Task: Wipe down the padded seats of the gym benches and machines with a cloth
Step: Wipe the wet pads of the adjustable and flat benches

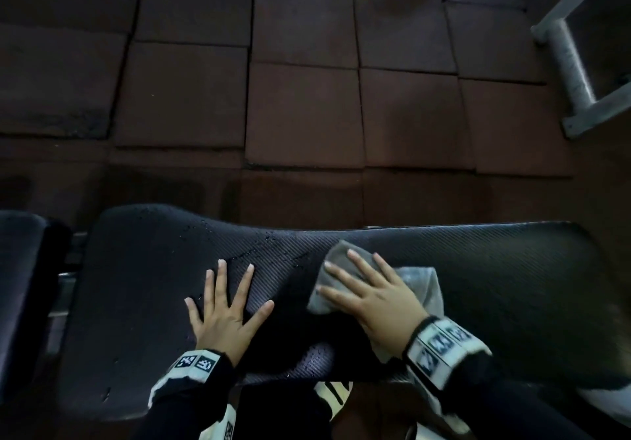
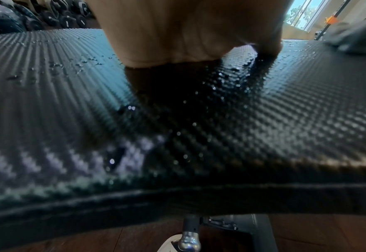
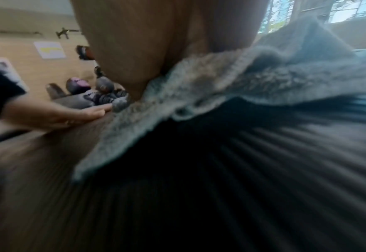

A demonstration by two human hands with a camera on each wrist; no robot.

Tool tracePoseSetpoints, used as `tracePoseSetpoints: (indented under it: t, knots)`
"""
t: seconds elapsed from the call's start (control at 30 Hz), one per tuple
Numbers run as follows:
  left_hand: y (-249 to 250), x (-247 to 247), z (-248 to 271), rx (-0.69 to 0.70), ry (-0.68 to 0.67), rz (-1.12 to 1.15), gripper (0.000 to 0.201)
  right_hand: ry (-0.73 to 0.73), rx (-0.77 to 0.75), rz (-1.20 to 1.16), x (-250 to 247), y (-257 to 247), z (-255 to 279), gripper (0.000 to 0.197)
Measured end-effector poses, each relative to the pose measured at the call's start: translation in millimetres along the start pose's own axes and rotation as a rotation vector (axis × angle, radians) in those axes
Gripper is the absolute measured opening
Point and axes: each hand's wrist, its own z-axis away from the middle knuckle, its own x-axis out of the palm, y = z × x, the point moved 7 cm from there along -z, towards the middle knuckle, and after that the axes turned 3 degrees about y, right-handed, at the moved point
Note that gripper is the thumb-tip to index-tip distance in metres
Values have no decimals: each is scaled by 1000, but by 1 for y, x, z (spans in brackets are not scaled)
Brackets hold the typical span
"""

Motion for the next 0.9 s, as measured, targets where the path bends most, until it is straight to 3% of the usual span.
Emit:
tracePoseSetpoints:
  t: [0.1, 0.27, 0.47, 0.67, 0.77, 0.9]
  knots:
    - [1, 0, -1, 1, -11, -3, 87, -31, -11, 63, 11, 24, 42, 69]
    - [0, 2, -1, -10, -20, -15, 83, -43, 293, -87, -4, 102, 60, 74]
    - [2, 1, -1, -2, -23, -8, 83, 21, 577, -159, -23, 124, 8, 48]
    - [2, 2, -1, -1, -28, -14, 83, 45, 384, -141, -21, 38, -36, 53]
    - [0, 2, -1, -6, -29, -22, 84, 45, 231, -111, -6, 0, -12, 58]
    - [-1, 2, -2, -7, -40, -22, 84, 23, 199, -39, 9, 15, 39, 64]
